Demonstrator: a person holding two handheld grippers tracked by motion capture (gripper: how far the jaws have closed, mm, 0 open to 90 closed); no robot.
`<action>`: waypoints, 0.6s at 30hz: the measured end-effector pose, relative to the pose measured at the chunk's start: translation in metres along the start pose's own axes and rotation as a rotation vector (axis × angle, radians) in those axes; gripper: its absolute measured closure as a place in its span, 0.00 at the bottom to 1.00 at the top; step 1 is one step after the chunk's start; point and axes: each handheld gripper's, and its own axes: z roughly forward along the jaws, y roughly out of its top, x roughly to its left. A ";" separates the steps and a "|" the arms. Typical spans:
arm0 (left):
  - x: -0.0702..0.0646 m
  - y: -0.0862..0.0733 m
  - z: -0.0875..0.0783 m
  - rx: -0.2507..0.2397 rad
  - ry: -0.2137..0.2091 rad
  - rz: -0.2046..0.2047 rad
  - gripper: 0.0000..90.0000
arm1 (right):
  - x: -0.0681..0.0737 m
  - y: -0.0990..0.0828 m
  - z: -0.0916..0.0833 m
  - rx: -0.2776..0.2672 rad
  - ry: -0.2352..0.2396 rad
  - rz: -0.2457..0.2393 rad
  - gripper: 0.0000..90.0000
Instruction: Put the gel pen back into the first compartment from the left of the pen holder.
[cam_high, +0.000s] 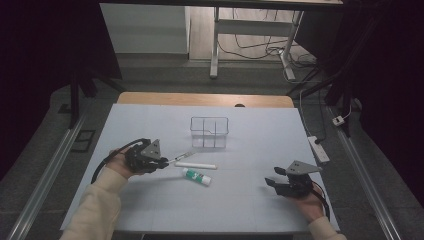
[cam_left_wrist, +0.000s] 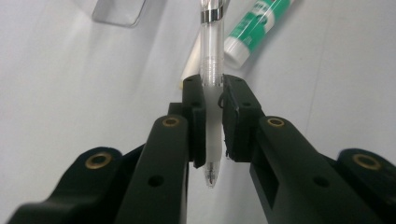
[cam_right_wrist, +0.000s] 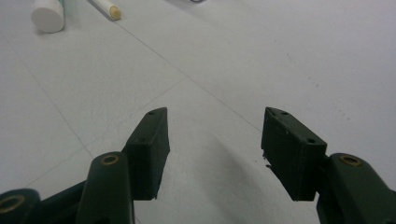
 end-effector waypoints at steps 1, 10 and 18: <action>-0.001 0.001 0.000 -0.005 -0.002 0.005 0.89 | 0.000 0.000 0.000 0.000 0.000 0.000 0.46; -0.006 0.009 0.005 -0.016 -0.019 0.000 0.89 | 0.001 0.000 0.001 -0.003 -0.001 0.001 0.46; -0.009 0.022 0.015 -0.013 -0.032 -0.013 0.89 | 0.002 0.001 0.002 -0.006 -0.001 0.001 0.46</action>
